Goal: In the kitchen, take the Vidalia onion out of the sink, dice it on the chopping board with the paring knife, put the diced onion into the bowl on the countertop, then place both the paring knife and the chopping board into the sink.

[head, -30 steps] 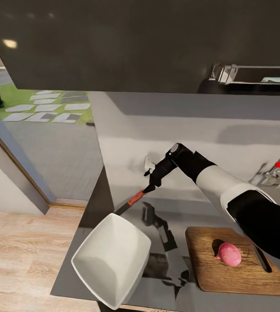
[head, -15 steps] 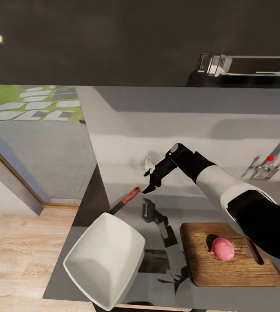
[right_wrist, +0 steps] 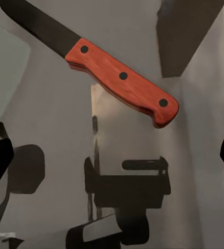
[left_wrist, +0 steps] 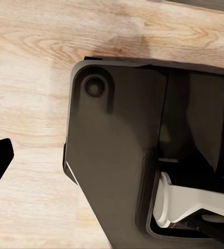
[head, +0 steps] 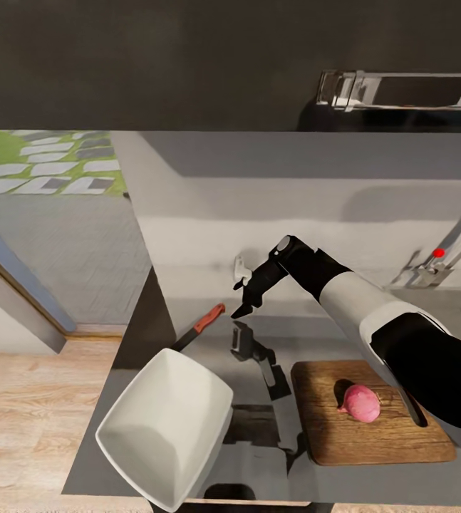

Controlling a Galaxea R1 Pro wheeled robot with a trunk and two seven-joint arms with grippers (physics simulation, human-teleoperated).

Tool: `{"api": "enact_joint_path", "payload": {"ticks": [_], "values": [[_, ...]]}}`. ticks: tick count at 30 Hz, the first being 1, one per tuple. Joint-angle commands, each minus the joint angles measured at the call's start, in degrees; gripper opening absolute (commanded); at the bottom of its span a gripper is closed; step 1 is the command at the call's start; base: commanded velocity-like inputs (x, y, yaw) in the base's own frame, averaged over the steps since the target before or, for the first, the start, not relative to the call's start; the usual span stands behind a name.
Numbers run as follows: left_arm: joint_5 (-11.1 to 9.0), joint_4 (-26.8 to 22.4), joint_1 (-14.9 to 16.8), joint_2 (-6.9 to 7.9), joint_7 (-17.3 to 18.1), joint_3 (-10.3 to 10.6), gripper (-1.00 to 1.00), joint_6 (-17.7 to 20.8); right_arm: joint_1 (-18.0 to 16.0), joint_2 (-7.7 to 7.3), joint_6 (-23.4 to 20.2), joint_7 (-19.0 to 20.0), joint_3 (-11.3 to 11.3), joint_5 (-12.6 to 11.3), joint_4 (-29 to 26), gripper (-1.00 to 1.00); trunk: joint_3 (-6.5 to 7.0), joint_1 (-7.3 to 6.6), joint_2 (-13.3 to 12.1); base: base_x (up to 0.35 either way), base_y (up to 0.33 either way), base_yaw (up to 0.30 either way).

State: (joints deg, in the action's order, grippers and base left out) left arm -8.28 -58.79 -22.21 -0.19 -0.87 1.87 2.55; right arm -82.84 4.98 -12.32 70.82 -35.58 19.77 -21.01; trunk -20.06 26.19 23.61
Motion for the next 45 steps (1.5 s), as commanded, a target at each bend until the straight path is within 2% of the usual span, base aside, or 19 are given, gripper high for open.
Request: {"api": "enact_joint_path", "payload": {"ticks": [1, 27, 37, 40, 41, 42, 43, 45], "values": [[-0.6, -0.1, 0.0, 0.01, -0.1, 0.1, 1.0, 0.2, 0.0, 0.01, -0.6, 0.2, 0.0, 0.1, -0.1, 1.0, -0.19, 0.03, 0.1, 0.0, 0.0, -0.003], [-0.6, -0.1, 0.0, 0.01, -0.1, 0.1, 1.0, 0.2, 0.0, -0.07, -0.3, -0.1, 0.0, 0.3, -0.8, 1.0, -2.59, 0.03, 0.1, 0.0, 0.0, 0.0], [-0.6, -0.1, 0.0, -0.02, -0.1, 0.4, 1.0, 0.3, 0.0, 0.11, 3.0, 0.2, 0.0, 0.2, -2.0, 1.0, -2.68, 0.03, 0.1, 0.0, 0.0, 0.0], [-0.6, -0.1, 0.0, -0.03, -0.1, 0.5, 1.0, 0.3, 0.0, 1.54, 3.1, -0.1, -0.1, 0.3, -2.9, 1.0, -2.69, 0.03, 0.1, 0.0, 0.0, 0.0], [-0.6, -0.1, 0.0, -0.06, -0.1, 0.6, 1.0, 0.3, 0.0, 3.58, 3.1, -0.2, 0.0, 0.7, -3.1, 1.0, -2.69, 0.03, 0.1, 0.0, 0.0, 0.0], [-0.6, -0.1, 0.0, -0.07, -0.1, 1.0, 1.0, 0.3, 0.0, 4.44, 3.0, -0.3, 0.0, 1.1, -3.2, 1.0, -2.69, 0.03, 0.1, 0.0, 0.0, 0.0], [-0.6, -0.1, 0.0, -0.07, -0.1, 1.4, 1.0, 0.3, 0.0, 5.02, 3.0, -0.4, 0.0, 1.5, -3.2, 1.0, -2.69, 0.03, 0.1, 0.0, 0.0, 0.0], [-0.6, -0.1, 0.0, -0.02, -0.1, 2.2, 1.0, 0.3, 0.0, 5.02, 3.0, -0.4, 0.1, 2.1, -3.5, 1.0, -2.69, 0.03, 0.1, 0.0, 0.0, 0.0]]}}
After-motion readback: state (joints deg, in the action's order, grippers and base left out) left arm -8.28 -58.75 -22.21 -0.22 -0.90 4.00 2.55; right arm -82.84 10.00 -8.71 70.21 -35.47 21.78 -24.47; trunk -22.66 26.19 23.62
